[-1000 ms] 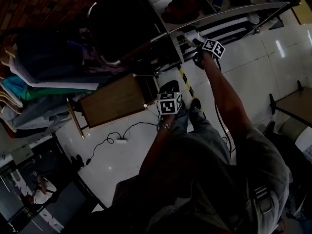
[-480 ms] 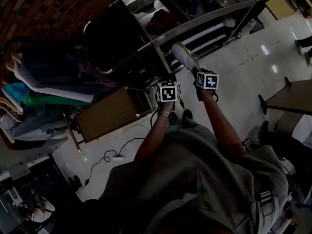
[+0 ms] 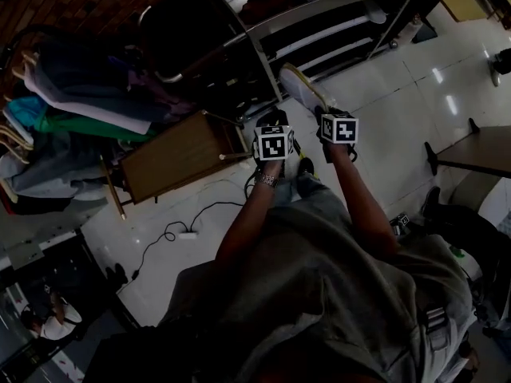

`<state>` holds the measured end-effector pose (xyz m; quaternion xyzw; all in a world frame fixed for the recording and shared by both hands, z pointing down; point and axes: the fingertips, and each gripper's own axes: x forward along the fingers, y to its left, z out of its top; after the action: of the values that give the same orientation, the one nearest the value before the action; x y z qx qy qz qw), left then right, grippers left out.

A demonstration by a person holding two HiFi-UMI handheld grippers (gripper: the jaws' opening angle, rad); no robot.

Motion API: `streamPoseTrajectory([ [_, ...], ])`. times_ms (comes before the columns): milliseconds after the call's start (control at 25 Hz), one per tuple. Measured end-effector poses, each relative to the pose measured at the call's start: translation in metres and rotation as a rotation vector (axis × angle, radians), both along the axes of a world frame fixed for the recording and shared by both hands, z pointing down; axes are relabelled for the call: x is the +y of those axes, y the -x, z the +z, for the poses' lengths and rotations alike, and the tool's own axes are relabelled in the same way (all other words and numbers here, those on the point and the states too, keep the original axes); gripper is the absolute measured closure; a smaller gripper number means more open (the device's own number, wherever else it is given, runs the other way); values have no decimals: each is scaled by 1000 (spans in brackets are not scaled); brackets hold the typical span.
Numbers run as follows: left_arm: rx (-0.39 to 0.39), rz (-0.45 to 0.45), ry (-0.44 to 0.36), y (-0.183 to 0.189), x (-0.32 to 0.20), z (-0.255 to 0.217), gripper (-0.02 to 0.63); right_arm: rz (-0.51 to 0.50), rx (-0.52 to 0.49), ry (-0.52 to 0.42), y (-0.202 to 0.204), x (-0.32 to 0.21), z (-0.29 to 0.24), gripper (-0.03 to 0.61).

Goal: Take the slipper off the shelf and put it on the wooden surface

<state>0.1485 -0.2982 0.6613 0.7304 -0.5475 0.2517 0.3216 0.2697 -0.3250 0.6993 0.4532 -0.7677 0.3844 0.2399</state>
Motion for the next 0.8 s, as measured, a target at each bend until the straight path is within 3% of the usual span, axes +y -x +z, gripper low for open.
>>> streamPoseTrajectory([
  [200, -26, -110, 24, 69, 60, 9, 611, -73, -21, 40, 51, 60, 8, 518],
  [440, -29, -208, -14, 167, 139, 6, 611, -203, -12, 22, 156, 123, 12, 518],
  [800, -152, -258, 34, 382, 343, 24, 611, -170, -23, 24, 348, 267, 13, 517],
])
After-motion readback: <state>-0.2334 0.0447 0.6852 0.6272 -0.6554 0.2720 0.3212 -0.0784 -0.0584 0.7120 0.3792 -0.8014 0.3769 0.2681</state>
